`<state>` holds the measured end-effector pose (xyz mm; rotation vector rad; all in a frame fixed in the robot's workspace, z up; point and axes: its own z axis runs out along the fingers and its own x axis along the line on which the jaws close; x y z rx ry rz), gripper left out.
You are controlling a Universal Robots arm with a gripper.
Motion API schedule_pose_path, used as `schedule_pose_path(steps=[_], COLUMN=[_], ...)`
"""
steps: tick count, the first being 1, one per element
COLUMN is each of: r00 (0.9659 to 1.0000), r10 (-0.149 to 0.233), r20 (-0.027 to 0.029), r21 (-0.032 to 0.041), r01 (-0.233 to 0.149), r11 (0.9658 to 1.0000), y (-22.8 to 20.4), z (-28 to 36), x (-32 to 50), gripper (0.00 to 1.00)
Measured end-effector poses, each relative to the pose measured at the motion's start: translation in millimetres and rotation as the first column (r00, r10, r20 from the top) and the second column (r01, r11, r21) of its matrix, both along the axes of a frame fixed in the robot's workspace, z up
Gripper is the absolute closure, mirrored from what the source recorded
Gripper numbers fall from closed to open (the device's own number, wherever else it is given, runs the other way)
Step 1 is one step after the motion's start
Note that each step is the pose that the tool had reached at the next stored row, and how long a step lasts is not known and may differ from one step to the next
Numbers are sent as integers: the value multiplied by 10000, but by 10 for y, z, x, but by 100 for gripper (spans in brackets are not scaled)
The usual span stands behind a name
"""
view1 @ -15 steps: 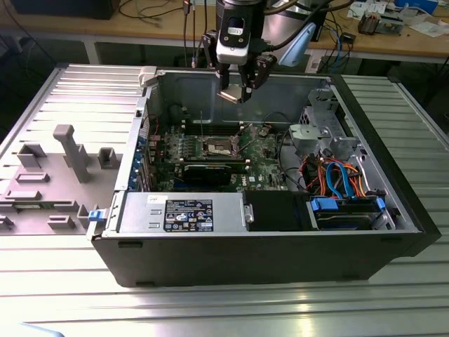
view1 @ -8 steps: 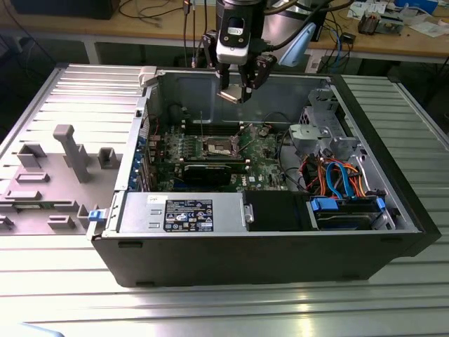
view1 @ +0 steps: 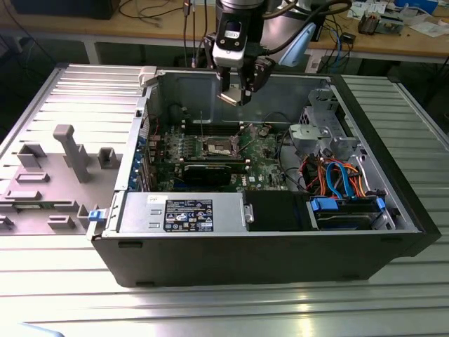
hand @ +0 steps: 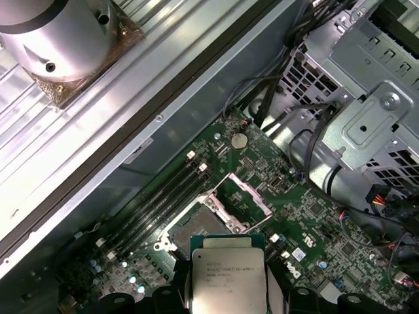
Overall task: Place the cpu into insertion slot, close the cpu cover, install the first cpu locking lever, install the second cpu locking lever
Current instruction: 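Place the cpu into insertion slot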
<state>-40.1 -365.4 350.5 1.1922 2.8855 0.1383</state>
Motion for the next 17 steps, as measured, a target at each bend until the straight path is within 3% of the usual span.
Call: schedule_pose_path(steps=[3,17], r00=[9991,9986], r10=[-433,-533], r20=[-4,-3], r21=[-1,0], r01=[433,533], r11=[9991,9986], y=[0,0], z=[-21,-22], x=[0,-1], gripper=[45,45])
